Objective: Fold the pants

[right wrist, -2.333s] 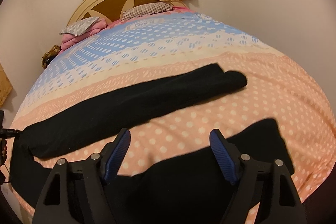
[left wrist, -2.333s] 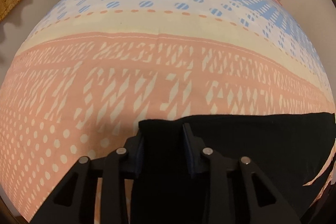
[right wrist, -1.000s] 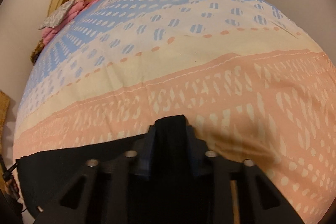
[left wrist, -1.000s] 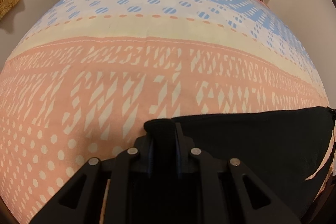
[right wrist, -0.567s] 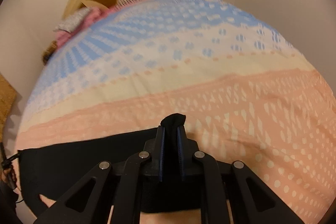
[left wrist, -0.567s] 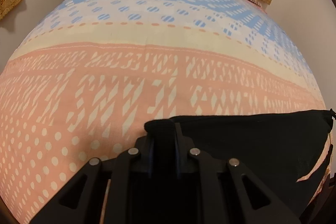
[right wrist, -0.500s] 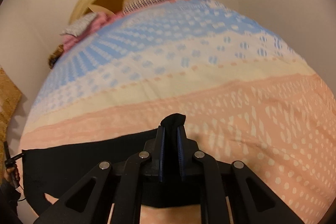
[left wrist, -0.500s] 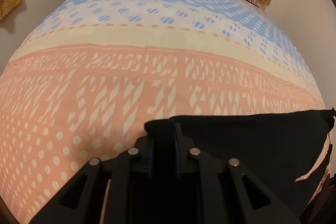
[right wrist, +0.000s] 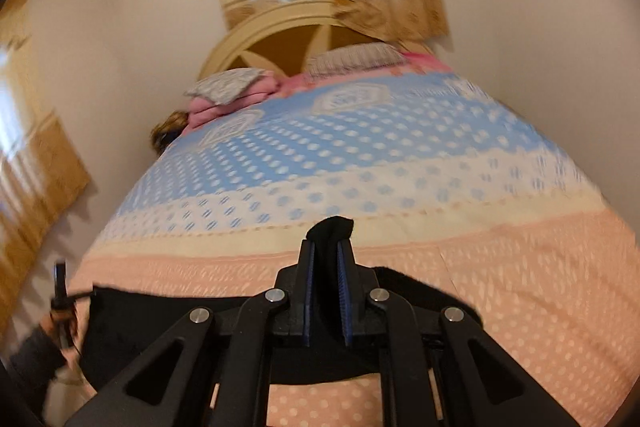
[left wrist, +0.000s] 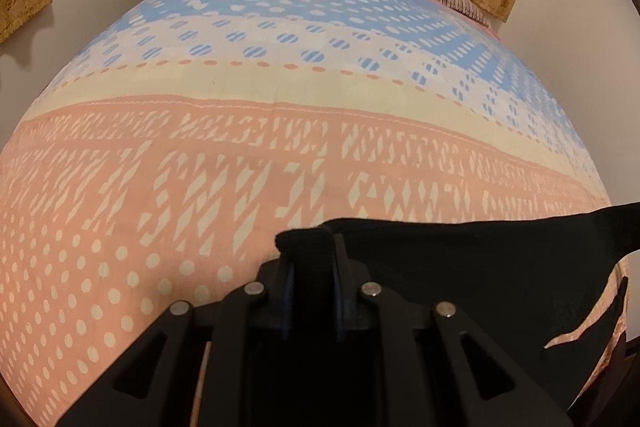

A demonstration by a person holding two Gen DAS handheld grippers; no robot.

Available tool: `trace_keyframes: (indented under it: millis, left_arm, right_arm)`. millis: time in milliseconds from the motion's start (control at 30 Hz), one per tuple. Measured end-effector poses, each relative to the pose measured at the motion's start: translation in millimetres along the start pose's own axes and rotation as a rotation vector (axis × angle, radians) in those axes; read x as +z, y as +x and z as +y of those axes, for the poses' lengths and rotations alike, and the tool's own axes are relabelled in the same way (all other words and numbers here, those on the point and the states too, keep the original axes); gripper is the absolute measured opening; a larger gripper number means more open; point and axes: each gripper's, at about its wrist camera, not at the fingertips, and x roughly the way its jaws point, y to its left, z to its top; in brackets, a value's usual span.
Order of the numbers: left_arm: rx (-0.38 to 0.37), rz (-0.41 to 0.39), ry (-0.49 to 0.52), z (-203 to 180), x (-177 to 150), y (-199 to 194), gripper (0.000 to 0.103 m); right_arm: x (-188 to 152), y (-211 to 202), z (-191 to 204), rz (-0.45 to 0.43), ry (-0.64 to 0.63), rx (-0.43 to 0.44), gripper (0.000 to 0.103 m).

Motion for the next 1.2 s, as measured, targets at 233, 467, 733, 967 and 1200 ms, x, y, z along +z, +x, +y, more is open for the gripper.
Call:
trace_keyframes:
  millis: [233,467,733,967,1200]
  left_arm:
    - [-0.075,-0.080,-0.009,8.0,7.1,-36.8,0.016]
    - [-0.145,-0.157,0.006,6.6,5.7,-68.4,0.016]
    - [-0.298,-0.295,-0.008,24.4,-30.4,-107.6,0.016]
    - [-0.361,-0.346,-0.028,38.0,-49.7,-118.3,0.016]
    - [-0.446,-0.404,0.076,37.1,-95.3,-132.9,0.016]
  right_arm:
    - [-17.8,-2.8,3.8,0.009,-0.139,-0.097,0.011]
    - [-37.5,-5.5,-66.2,0.010,-0.045,-0.228,0.011]
    - [-90.5,-56.5,-102.0,-0.109,0.036,-0.159,0.010]
    - [-138.0,-66.4,-131.3,-0.119,0.112,-0.145,0.010]
    - [-166.2,-73.2,-151.6,-0.079,0.149,-0.221,0.001]
